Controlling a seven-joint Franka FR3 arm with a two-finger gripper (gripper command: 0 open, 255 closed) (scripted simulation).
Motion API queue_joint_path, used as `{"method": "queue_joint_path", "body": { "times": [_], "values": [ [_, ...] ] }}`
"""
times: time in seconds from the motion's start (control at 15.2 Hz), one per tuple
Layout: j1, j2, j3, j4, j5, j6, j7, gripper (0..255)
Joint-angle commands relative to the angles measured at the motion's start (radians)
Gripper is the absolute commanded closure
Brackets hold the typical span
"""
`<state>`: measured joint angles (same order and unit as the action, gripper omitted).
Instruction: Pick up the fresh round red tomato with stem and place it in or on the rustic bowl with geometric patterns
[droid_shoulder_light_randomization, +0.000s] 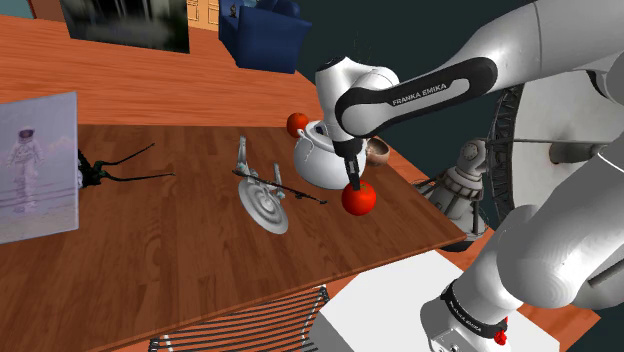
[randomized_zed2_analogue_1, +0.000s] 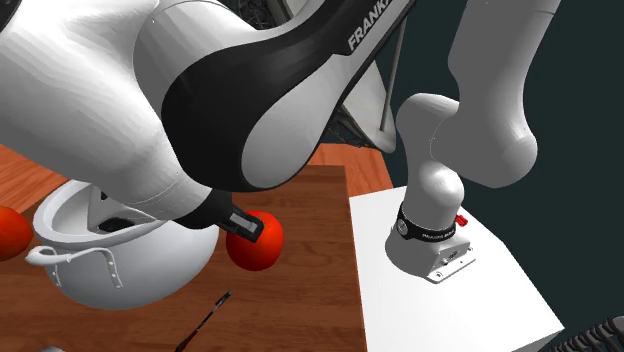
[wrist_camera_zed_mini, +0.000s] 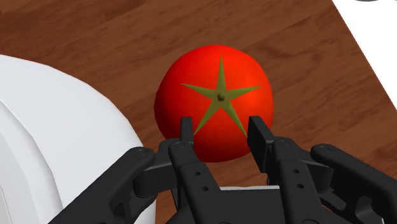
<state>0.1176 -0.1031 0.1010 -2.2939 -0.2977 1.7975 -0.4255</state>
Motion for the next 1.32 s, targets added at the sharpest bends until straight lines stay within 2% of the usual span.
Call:
{"method": "queue_joint_path", "body": {
  "times": [0.0, 1.25],
  "values": [
    [0.0, 0.0, 0.0, 0.0, 0.0, 0.0, 0.0, 255],
    [0.004, -0.085, 0.003, 0.155, 0.019, -0.231, -0.068, 255]
  ]
}}
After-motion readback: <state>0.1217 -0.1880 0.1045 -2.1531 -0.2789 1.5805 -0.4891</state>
